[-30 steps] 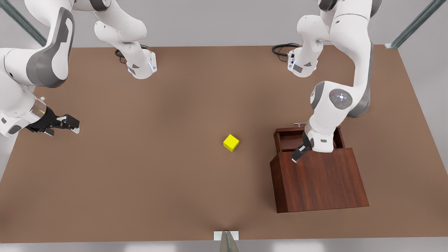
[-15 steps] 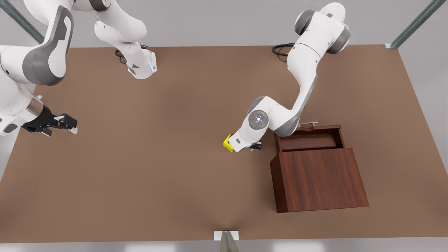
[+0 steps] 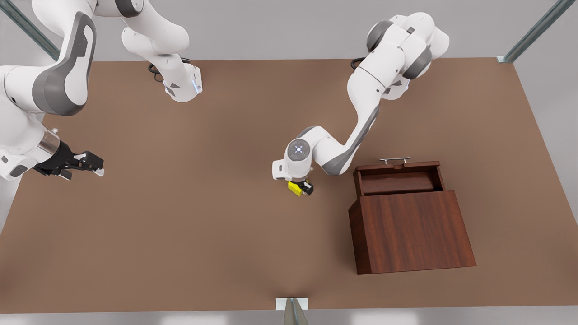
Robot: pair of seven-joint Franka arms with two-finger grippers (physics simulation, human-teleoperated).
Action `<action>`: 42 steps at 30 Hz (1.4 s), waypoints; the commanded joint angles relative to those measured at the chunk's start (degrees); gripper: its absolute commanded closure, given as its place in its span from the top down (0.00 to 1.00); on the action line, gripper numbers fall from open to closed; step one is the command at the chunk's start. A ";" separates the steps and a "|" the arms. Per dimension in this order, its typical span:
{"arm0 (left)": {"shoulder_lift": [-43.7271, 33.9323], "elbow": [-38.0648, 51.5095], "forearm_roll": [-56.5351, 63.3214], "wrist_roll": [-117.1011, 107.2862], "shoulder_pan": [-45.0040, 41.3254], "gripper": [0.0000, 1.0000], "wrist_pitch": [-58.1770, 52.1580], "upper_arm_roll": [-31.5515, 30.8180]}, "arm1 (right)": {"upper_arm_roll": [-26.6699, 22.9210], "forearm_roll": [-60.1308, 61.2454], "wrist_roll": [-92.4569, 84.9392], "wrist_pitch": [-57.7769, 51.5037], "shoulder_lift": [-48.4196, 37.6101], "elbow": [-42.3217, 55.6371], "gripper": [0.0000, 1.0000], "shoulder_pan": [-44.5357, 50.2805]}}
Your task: Open the drawer with left arm, place the square in the middle with right arm, and place the square in the drawer with left arm
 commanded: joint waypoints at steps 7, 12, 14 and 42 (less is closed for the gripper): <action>0.82 -2.48 -0.24 9.60 -0.19 1.00 5.05 -0.03 | -0.02 -0.05 -0.08 0.19 -0.06 0.07 1.00 0.04; -0.67 -8.54 -0.15 8.81 -0.10 1.00 9.53 0.14 | -0.02 -0.05 -0.08 0.19 0.03 -0.01 1.00 -0.05; -0.85 -8.98 -0.07 8.81 -0.10 1.00 9.53 0.41 | -0.02 -0.05 -0.08 0.19 0.29 -0.01 1.00 0.04; 0.21 -11.27 2.31 6.79 -0.63 0.81 11.90 1.29 | -0.02 -0.05 -0.08 1.07 0.47 -0.10 1.00 0.04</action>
